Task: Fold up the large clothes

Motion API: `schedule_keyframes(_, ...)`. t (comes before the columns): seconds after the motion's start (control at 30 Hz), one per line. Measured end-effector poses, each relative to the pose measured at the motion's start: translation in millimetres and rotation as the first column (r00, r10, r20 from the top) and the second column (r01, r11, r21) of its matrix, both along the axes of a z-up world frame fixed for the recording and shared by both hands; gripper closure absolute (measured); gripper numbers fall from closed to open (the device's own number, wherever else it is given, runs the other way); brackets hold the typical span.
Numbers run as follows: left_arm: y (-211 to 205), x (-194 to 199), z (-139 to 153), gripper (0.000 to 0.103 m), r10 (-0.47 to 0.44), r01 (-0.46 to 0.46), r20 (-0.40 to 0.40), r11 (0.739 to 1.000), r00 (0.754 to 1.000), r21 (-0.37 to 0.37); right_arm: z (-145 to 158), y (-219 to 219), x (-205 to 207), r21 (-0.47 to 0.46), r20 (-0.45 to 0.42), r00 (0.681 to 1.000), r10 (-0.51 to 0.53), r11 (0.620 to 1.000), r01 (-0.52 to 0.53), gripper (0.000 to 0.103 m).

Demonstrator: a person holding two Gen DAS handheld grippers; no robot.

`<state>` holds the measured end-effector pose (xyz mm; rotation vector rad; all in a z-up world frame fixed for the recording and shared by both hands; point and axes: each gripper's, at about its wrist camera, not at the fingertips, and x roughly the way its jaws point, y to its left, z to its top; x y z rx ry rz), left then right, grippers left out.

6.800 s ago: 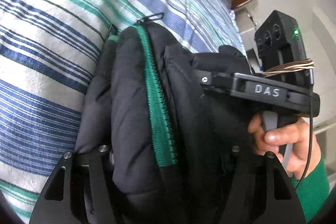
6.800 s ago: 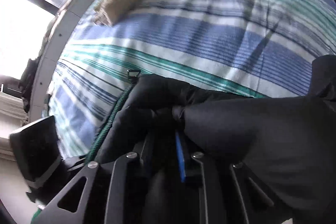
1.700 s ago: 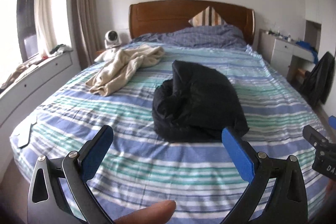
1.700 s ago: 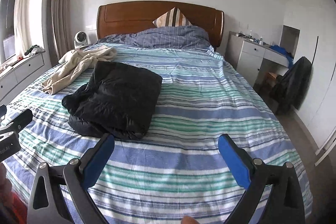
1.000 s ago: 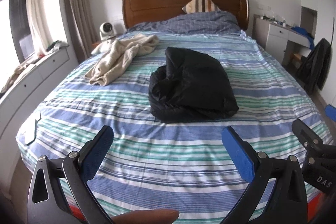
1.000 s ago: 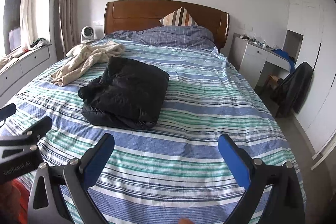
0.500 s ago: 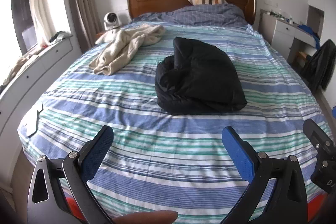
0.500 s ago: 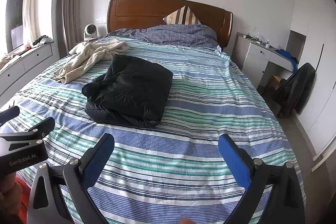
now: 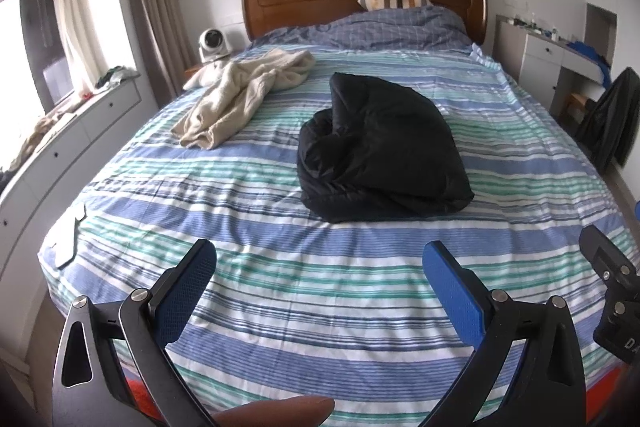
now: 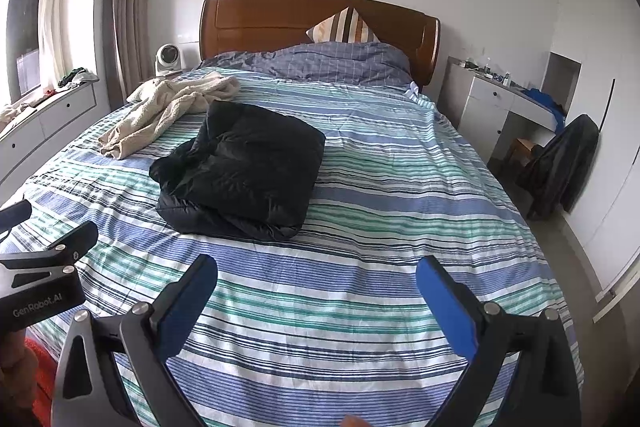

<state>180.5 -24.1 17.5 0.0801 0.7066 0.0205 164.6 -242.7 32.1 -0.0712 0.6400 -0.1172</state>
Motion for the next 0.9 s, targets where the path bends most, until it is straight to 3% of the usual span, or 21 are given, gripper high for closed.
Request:
schedule_keyframes(0.67,1.6,-1.6,2.2,0.000,-0.006,0.006,0.011,1.000,1.000,-0.005,-1.6,5.1,-0.3,0.020,-0.008,1.000,0.023,1.000,-0.023,0.002)
schedule_keyframes(0.9,3.9,-5.3,7.1,0.000,-0.007,0.007,0.048,1.000,0.999,-0.010,2.7,1.5,-6.8,0.069,0.035,0.997,0.064,0.995,-0.066,0.002)
